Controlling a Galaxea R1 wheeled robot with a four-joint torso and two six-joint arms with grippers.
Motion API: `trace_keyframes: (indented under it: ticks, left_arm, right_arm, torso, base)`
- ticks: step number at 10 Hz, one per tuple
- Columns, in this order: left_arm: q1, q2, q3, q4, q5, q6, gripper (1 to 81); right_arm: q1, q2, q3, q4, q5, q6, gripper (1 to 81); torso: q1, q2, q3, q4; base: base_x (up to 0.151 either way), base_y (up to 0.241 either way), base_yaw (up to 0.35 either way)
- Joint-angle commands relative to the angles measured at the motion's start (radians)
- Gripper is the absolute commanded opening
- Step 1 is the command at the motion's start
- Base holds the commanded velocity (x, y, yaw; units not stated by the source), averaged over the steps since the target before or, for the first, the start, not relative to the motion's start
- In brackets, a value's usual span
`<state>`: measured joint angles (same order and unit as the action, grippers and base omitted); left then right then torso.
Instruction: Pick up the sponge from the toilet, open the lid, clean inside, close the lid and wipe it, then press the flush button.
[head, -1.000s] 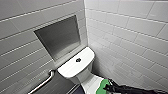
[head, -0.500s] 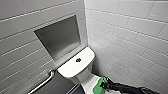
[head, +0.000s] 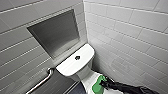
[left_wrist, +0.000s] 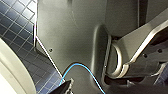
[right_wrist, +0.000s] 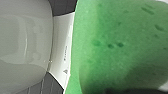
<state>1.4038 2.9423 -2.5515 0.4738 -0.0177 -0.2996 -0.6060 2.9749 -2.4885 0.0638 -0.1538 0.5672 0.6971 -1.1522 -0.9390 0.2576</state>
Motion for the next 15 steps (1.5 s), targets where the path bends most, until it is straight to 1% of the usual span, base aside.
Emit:
trace_keyframes:
  ticks: [1, 3, 5, 6, 7, 8, 9, 12, 13, 15]
  left_arm:
    - [-0.002, -0.011, 0.002, 0.003, 0.067, 0.004, 81.1]
    - [-0.002, -0.009, 0.002, 0.005, 0.067, 0.004, 81.1]
    - [-0.002, -0.009, 0.002, 0.008, 0.065, 0.004, 81.1]
    - [-0.002, -0.008, 0.002, 0.009, 0.067, 0.004, 81.1]
    - [-0.002, -0.006, 0.002, 0.009, 0.067, 0.004, 81.1]
    - [-0.002, -0.009, 0.002, 0.009, 0.067, 0.004, 81.1]
    - [-0.001, -0.011, 0.002, 0.009, 0.067, 0.004, 81.1]
    - [-0.001, -0.001, 0.002, 0.009, 0.065, 0.004, 81.1]
    - [-0.001, -0.001, 0.002, 0.011, 0.065, 0.004, 81.1]
    - [-0.001, -0.003, 0.002, 0.011, 0.064, 0.004, 81.1]
  right_arm:
    - [0.090, 0.032, 0.134, -0.015, -0.047, 0.008, 1.0]
    - [0.027, -0.001, 0.156, -0.027, -0.049, 0.008, 1.0]
    - [-0.036, -0.077, 0.172, -0.025, -0.035, 0.014, 1.0]
    - [-0.064, -0.107, 0.174, -0.025, -0.011, 0.013, 1.0]
    - [-0.078, -0.132, 0.174, -0.025, 0.042, 0.014, 1.0]
    - [-0.078, -0.162, 0.194, -0.022, 0.048, 0.016, 1.0]
    - [-0.076, -0.210, 0.256, -0.024, 0.043, 0.016, 1.0]
    - [-0.111, -0.405, 0.462, -0.018, 0.057, 0.014, 1.0]
    - [-0.139, -0.449, 0.505, -0.018, 0.068, 0.014, 1.0]
    - [-0.206, -0.480, 0.518, -0.016, 0.100, 0.016, 1.0]
  torso:
    - [0.000, 0.000, 0.000, 0.000]
    - [0.000, 0.000, -0.008, 0.000]
    - [0.000, 0.000, -0.008, 0.000]
    - [0.000, 0.000, -0.008, 0.000]
    - [0.000, 0.000, -0.008, 0.000]
    - [0.000, 0.000, -0.008, 0.000]
    - [0.000, 0.000, -0.008, 0.000]
    - [0.000, 0.000, -0.008, 0.000]
    - [0.000, 0.000, -0.008, 0.000]
    - [0.000, 0.000, -0.008, 0.000]
  base:
    - [0.000, 0.000, 0.000]
    - [0.000, 0.000, 0.000]
    - [0.000, 0.000, 0.000]
    - [0.000, 0.000, 0.000]
    - [0.000, 0.000, 0.000]
    - [0.000, 0.000, 0.000]
    - [0.000, 0.000, 0.000]
    - [0.000, 0.000, 0.000]
    - [0.000, 0.000, 0.000]
    - [0.000, 0.000, 0.000]
